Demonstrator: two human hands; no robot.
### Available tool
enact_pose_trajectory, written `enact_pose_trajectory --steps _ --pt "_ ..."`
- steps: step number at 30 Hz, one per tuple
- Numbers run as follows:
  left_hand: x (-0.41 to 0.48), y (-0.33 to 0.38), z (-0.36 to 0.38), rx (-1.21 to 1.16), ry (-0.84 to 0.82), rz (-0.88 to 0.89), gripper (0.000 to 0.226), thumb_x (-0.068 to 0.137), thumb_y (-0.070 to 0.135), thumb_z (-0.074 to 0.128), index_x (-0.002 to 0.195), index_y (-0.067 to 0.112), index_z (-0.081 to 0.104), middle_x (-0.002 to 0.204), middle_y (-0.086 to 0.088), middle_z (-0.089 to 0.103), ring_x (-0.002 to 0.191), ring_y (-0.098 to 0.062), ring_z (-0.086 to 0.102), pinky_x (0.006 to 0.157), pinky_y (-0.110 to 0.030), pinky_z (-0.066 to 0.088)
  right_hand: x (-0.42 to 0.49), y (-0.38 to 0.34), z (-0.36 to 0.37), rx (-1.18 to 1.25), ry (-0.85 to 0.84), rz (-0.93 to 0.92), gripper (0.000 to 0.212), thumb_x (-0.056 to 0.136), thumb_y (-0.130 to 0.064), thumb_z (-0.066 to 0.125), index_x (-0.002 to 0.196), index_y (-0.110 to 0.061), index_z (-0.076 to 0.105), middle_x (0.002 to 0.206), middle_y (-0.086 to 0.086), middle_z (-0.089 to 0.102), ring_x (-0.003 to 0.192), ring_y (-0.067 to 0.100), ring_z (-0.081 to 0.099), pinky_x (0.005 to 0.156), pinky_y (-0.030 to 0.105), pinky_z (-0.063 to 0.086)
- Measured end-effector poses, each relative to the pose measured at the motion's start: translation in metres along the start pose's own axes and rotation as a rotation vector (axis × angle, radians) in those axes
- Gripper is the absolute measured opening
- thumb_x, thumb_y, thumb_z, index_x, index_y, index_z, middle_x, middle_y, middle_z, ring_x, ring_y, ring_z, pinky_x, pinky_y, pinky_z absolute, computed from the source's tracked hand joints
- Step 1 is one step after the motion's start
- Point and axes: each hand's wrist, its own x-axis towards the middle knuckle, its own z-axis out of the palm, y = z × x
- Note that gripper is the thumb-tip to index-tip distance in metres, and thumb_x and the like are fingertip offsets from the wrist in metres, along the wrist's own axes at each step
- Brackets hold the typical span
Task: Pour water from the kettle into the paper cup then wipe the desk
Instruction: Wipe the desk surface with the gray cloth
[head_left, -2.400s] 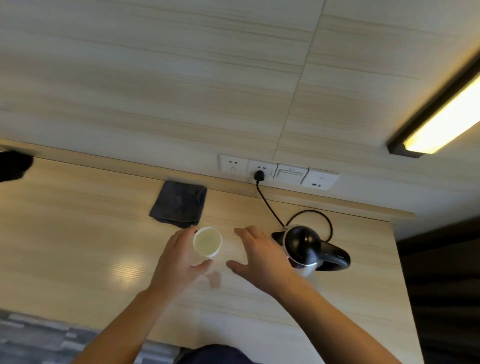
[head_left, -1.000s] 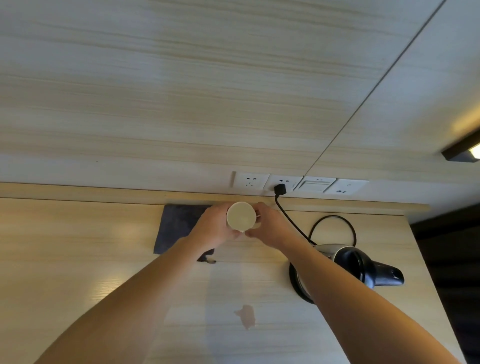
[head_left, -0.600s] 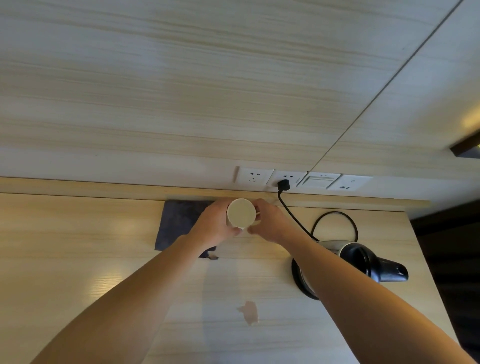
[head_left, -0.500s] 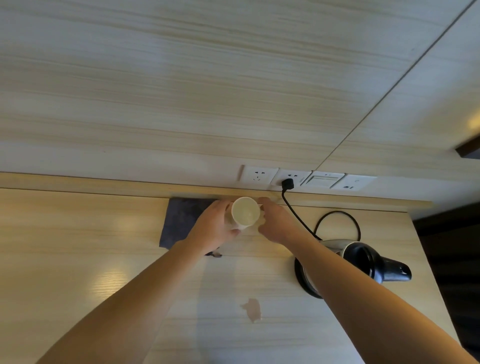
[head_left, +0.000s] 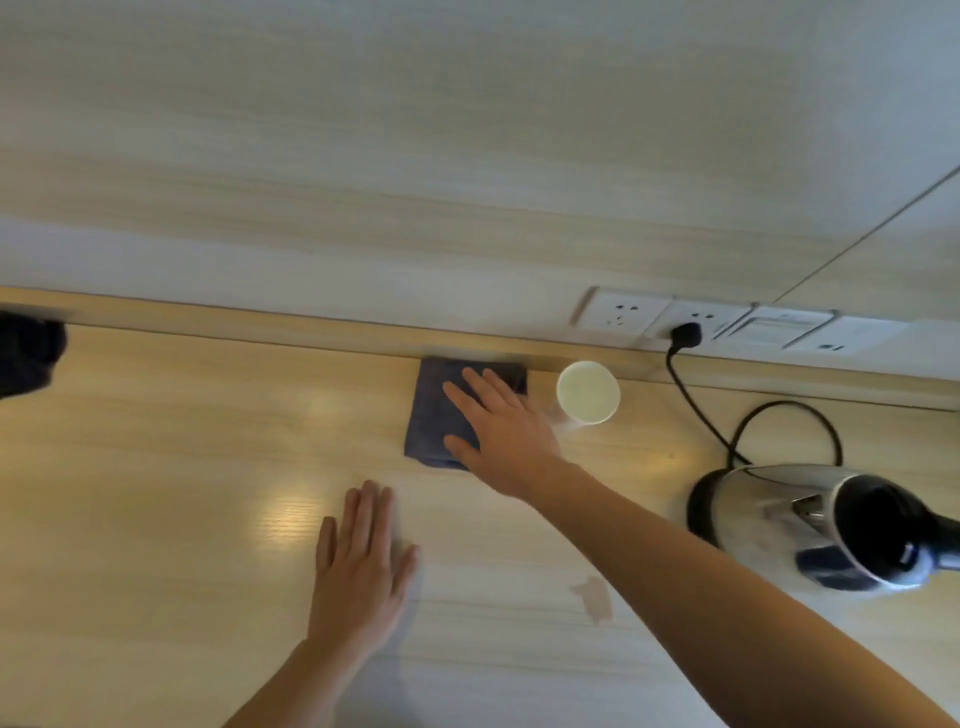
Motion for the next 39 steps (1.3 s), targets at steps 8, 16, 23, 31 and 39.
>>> enact_pose_trajectory --steps 8,16,23,31,39 --pt "0.001 0.007 0.002 0.074 -0.013 -0.025 0.074 0.103 0.052 0.021 0.165 0.014 0.013 0.174 -0.008 0.007 0.162 -0.024 0.007 0.129 -0.054 0.015 0.044 0.011 0.056 -0.170 0.044 0.041 0.075 0.096 -0.080 0.020 0.161 -0.049 -0.002 0.174 -0.008 -0.010 0.159 0.019 -0.013 0.126 0.059 0.002" --pt "0.003 0.005 0.004 0.092 -0.024 -0.012 0.072 0.104 0.052 0.009 0.166 0.016 -0.001 0.175 -0.008 -0.006 0.162 -0.024 -0.006 0.131 -0.053 0.005 0.011 0.009 0.074 -0.173 0.085 0.045 0.072 0.092 -0.085 0.015 0.157 -0.059 -0.003 0.174 -0.010 -0.009 0.159 0.025 -0.014 0.121 0.069 -0.002" --pt "0.000 0.005 0.010 0.060 0.038 -0.004 0.070 0.105 0.050 0.011 0.166 0.017 0.002 0.176 -0.008 -0.004 0.162 -0.023 -0.007 0.131 -0.054 0.004 -0.060 0.006 0.106 -0.155 0.095 0.043 0.072 0.091 -0.085 0.017 0.156 -0.060 -0.005 0.173 -0.013 -0.009 0.159 0.023 -0.015 0.122 0.065 -0.005" --pt "-0.002 0.005 0.012 0.074 0.083 0.000 0.072 0.104 0.050 0.017 0.166 0.014 0.005 0.176 -0.009 0.002 0.163 -0.025 -0.001 0.131 -0.053 0.005 -0.153 -0.018 0.151 -0.122 0.101 0.083 0.076 0.090 -0.087 0.018 0.156 -0.059 -0.006 0.173 -0.012 -0.010 0.159 0.021 -0.017 0.124 0.061 -0.005" --pt "0.000 0.005 0.011 0.077 0.061 -0.011 0.073 0.103 0.050 0.016 0.166 0.016 0.003 0.176 -0.007 -0.001 0.162 -0.024 -0.004 0.131 -0.052 0.001 -0.219 -0.047 0.188 -0.061 0.114 0.085 0.079 0.091 -0.086 0.026 0.158 -0.057 -0.003 0.173 -0.013 -0.010 0.158 0.019 -0.019 0.125 0.056 -0.008"
